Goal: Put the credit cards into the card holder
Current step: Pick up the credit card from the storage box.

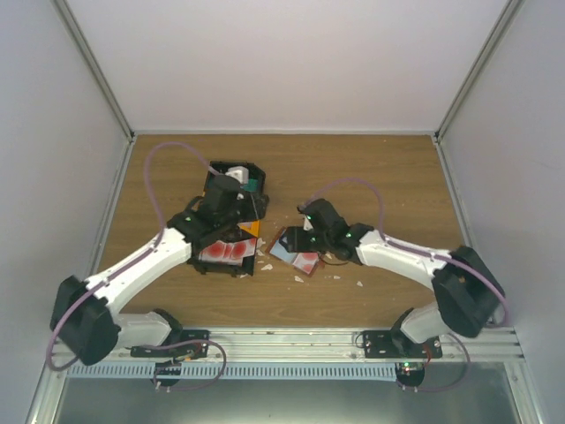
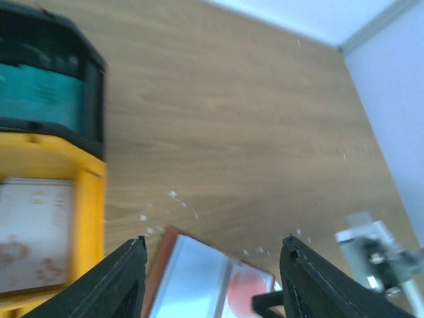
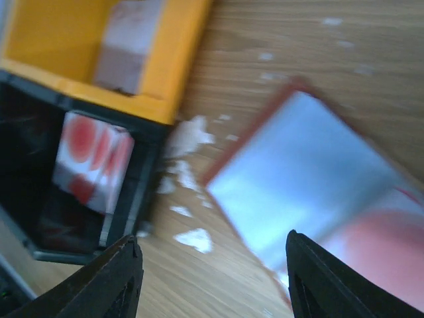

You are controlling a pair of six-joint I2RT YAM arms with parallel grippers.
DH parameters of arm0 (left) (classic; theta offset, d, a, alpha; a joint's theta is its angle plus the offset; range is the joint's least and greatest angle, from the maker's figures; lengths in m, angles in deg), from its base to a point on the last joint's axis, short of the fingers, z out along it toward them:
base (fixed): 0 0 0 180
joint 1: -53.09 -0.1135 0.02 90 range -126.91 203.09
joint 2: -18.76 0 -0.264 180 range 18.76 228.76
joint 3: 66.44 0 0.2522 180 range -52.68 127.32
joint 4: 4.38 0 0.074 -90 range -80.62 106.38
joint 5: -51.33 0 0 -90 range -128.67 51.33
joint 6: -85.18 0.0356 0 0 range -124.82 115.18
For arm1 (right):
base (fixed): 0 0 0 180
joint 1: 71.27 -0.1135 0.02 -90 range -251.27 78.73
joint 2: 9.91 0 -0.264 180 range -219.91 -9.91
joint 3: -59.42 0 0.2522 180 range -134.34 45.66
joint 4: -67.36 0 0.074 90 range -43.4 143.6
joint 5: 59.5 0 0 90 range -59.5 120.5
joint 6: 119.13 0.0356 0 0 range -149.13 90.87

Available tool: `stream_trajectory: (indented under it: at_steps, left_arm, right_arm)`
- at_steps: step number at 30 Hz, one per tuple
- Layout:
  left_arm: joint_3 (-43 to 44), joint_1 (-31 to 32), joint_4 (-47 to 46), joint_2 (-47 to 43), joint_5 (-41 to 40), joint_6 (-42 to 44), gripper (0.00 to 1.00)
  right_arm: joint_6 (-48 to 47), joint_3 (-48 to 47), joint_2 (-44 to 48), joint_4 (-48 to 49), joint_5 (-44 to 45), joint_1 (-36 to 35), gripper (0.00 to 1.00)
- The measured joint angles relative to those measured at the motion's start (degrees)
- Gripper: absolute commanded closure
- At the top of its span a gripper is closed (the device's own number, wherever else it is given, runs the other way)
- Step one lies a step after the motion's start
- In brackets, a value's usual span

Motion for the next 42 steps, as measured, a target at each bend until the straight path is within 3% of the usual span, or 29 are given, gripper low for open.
stream_trajectory:
  at_steps: [4, 8, 13, 18, 24, 33, 42]
  left_arm:
    - [-3.82, -3.1, 0.9, -9.55, -4.83, -1.53, 0.35]
    - [-6.45, -5.81, 2.05, -16.04, -6.23, -2.56, 0.33]
    - [-8.26, -9.05, 3.1, -18.84, -5.77, -2.97, 0.33]
    - [-9.73, -11.21, 3.3, -18.97, -3.91, -2.95, 0.32]
    - [-9.79, -12.52, 3.28, -18.91, -1.75, -2.89, 0.32]
    - [-10.6, -13.75, 3.23, -18.91, 0.11, -2.78, 0.31]
    - [-10.62, -13.79, 2.86, -18.91, 5.18, -0.83, 0.26]
  right_arm:
    - [0.85, -7.17, -8.83, 4.74, -3.91, -3.89, 0.36]
    - [2.36, -14.47, -16.59, 6.69, -4.57, -6.91, 0.44]
    - [3.96, -18.6, -22.18, 6.6, -4.57, -7.96, 0.57]
    - [4.52, -21.27, -25.9, 4.59, -4.61, -8.0, 0.59]
    - [4.55, -23.28, -28.24, 2.82, -4.7, -8.0, 0.63]
    - [5.42, -23.5, -29.38, 2.67, -6.36, -8.04, 0.99]
    - [2.82, -22.45, -24.76, 4.33, -6.95, -7.89, 0.99]
